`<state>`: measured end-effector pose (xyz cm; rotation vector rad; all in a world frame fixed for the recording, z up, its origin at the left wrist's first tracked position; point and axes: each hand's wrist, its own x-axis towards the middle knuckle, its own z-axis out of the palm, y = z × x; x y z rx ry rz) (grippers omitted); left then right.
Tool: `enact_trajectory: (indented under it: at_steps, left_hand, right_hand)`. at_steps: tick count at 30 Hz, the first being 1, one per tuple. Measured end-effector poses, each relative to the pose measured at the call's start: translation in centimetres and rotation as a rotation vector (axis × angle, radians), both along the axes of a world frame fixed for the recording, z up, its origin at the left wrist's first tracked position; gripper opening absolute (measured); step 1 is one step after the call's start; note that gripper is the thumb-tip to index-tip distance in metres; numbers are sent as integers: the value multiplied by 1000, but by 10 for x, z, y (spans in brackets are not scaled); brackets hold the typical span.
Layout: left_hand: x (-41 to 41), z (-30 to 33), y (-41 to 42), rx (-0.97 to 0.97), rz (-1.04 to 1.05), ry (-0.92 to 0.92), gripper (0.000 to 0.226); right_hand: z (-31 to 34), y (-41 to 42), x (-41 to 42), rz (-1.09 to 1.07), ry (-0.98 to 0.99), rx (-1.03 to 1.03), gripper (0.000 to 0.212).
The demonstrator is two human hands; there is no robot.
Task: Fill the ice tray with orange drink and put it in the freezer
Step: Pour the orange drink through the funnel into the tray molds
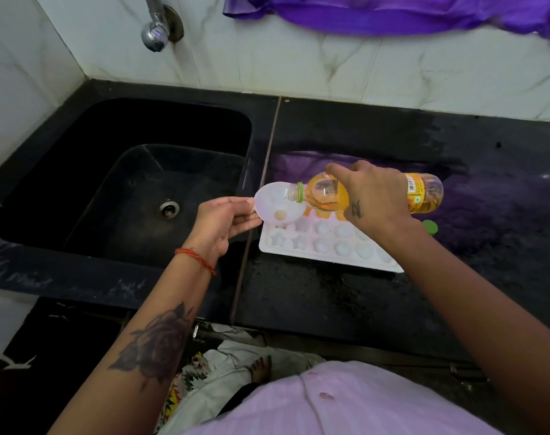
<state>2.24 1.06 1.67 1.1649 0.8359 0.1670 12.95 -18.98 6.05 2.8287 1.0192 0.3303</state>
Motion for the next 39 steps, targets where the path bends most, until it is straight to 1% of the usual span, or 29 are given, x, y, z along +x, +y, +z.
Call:
enact_trajectory:
  at_steps: [14, 24, 29, 34, 39]
  left_hand:
    - [0, 3, -2, 14, 15, 11, 4]
    - [3, 13, -8, 29, 11, -23, 6]
    - [10, 13, -20, 30, -21, -9, 6]
    - [15, 12, -27, 18, -44, -8, 7]
    - [17, 12, -31, 31, -44, 24, 7]
  right_hand:
    - [1, -3, 3, -5, 20, 2, 60]
    - [5, -15, 3, -53, 79, 123, 63]
    - [7, -28, 2, -73, 51, 98, 61]
    - [7, -37, 2, -70, 31, 58, 52]
    - [6, -40, 2, -68, 12, 8, 53]
